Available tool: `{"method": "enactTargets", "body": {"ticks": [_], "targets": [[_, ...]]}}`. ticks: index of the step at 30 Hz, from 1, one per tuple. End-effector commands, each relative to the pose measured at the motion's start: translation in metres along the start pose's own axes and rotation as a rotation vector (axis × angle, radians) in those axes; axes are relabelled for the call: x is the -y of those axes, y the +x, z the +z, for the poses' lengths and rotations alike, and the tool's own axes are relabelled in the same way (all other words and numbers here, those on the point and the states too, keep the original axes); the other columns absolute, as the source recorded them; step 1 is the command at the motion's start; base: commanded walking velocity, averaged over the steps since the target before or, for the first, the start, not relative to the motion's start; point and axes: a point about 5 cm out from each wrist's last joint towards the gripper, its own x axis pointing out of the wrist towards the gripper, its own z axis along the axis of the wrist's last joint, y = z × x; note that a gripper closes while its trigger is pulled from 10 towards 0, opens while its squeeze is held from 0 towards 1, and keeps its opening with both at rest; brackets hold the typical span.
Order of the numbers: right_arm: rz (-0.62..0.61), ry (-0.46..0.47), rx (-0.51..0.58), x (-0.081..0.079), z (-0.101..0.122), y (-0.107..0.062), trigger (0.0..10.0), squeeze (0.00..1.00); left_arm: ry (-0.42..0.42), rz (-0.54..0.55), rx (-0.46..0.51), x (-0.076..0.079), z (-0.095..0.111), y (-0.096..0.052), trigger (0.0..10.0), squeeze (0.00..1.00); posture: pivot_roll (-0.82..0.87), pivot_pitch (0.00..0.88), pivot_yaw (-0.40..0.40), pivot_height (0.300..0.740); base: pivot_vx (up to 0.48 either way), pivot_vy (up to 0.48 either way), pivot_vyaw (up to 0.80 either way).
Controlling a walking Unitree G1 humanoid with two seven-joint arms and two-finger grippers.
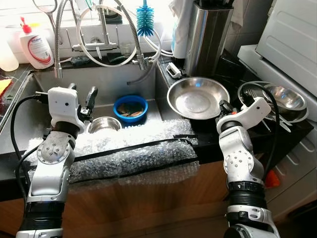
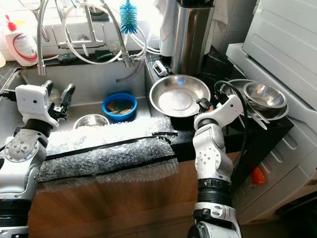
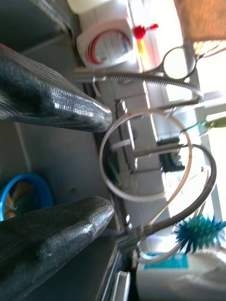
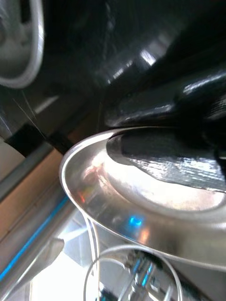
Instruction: Kitchen organization
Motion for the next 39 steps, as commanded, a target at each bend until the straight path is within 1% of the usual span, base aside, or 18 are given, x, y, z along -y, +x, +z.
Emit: {"method": "enactTargets", "body": {"ticks": [1, 5, 8, 16, 17, 19, 20, 21, 23, 25, 26, 27, 31, 32, 34, 35, 38, 39], "targets": [[0.046, 0.012, 0.027, -0.004, 0.002, 0.000, 0.0, 0.00, 0.005, 0.051, 0.054, -0.007, 0.011, 0.004, 10.0, 0.00, -0.04, 0.000, -0.010, 0.740, 0.000, 0.000, 0.00], [0.116, 0.059, 0.065, -0.013, 0.004, -0.002, 0.0, 0.00, -0.017, 0.079, 0.075, -0.008, 0.015, 0.007, 10.0, 0.00, -0.03, 0.000, -0.013, 0.740, 0.000, 0.000, 0.00], [0.178, 0.084, 0.103, -0.020, 0.006, -0.004, 0.0, 0.00, -0.051, 0.064, 0.087, -0.001, 0.020, 0.009, 10.0, 0.00, -0.03, 0.000, -0.015, 0.740, 0.000, 0.000, 0.00], [0.284, 0.137, 0.174, -0.029, 0.011, -0.008, 0.0, 0.00, -0.235, 0.003, 0.093, 0.019, 0.028, 0.015, 10.0, 0.00, -0.03, 0.000, -0.017, 0.740, 0.000, 0.000, 0.00], [0.316, 0.130, 0.166, -0.032, 0.010, -0.009, 10.0, 0.00, -0.300, -0.031, 0.079, 0.026, 0.028, 0.016, 10.0, 0.00, -0.03, 0.000, -0.017, 0.740, 0.000, 0.000, 0.00], [0.328, 0.126, 0.164, -0.033, 0.009, -0.010, 10.0, 0.00, -0.326, -0.042, 0.081, 0.028, 0.029, 0.016, 10.0, 0.00, -0.03, 0.000, -0.015, 0.740, 0.000, 0.000, 0.00], [0.351, 0.125, 0.155, -0.035, 0.007, -0.011, 10.0, 0.00, -0.389, -0.054, 0.078, 0.032, 0.029, 0.016, 10.0, 0.00, -0.03, 0.000, -0.014, 0.740, 0.000, 0.000, 0.00], [0.351, 0.125, 0.155, -0.035, 0.007, -0.011, 10.0, 0.00, -0.389, -0.054, 0.078, 0.032, 0.029, 0.016, 10.0, 0.00, -0.03, 0.000, -0.014, 0.740, 0.000, 0.000, 0.00], [0.412, 0.127, 0.125, -0.041, 0.000, -0.014, 10.0, 0.00, -0.532, -0.135, 0.028, 0.044, 0.026, 0.014, 10.0, 0.00, -0.02, 0.000, -0.015, 0.740, 0.000, 0.000, 0.00], [0.412, 0.127, 0.125, -0.041, 0.000, -0.014, 10.0, 0.00, -0.532, -0.135, 0.028, 0.044, 0.026, 0.014, 10.0, 0.00, -0.02, 0.000, -0.015, 0.740, 0.000, 0.000, 0.00], [0.455, 0.133, 0.109, -0.046, -0.003, -0.017, 10.0, 0.00, -0.639, -0.199, -0.018, 0.054, 0.023, 0.011, 10.0, 0.00, -0.02, 0.000, -0.013, 0.740, 0.000, 0.000, 0.00], [0.463, 0.135, 0.105, -0.047, -0.003, -0.017, 10.0, 0.00, -0.667, -0.208, -0.031, 0.055, 0.023, 0.010, 10.0, 0.00, -0.02, 0.000, -0.013, 0.740, 0.000, 0.000, 0.00], [0.519, 0.133, 0.083, -0.053, -0.006, -0.020, 10.0, 0.00, -0.690, -0.220, -0.041, 0.059, 0.022, 0.009, 10.0, 0.00, -0.02, 0.000, -0.013, 0.740, 0.000, 0.000, 0.00], [0.528, 0.134, 0.079, -0.054, -0.006, -0.020, 10.0, 0.00, -0.693, -0.221, -0.043, 0.059, 0.021, 0.009, 10.0, 0.76, -0.02, 0.000, -0.013, 0.740, 0.000, 0.000, 0.00], [0.547, 0.135, 0.072, -0.055, -0.007, -0.022, 10.0, 0.00, -0.708, -0.205, -0.051, 0.059, 0.020, 0.010, 10.0, 0.76, -0.02, 0.000, -0.013, 0.740, 0.000, 0.000, 0.00], [0.556, 0.135, 0.069, -0.056, -0.007, -0.022, 10.0, 0.00, -0.708, -0.186, -0.059, 0.057, 0.018, 0.011, 10.0, 1.00, -0.03, 0.000, -0.014, 0.740, 0.000, 0.000, 0.00], [0.570, 0.126, 0.054, -0.058, -0.009, -0.023, 10.0, 0.00, -0.704, -0.160, -0.077, 0.054, 0.015, 0.012, 10.0, 1.00, -0.03, 0.000, -0.014, 0.740, 0.000, 0.000, 0.00], [0.582, 0.121, 0.045, -0.058, -0.010, -0.024, 10.0, 0.00, -0.712, -0.167, -0.089, 0.053, 0.015, 0.012, 10.0, 0.00, -0.03, 0.000, -0.015, 0.740, 0.000, 0.000, 0.00]]}}
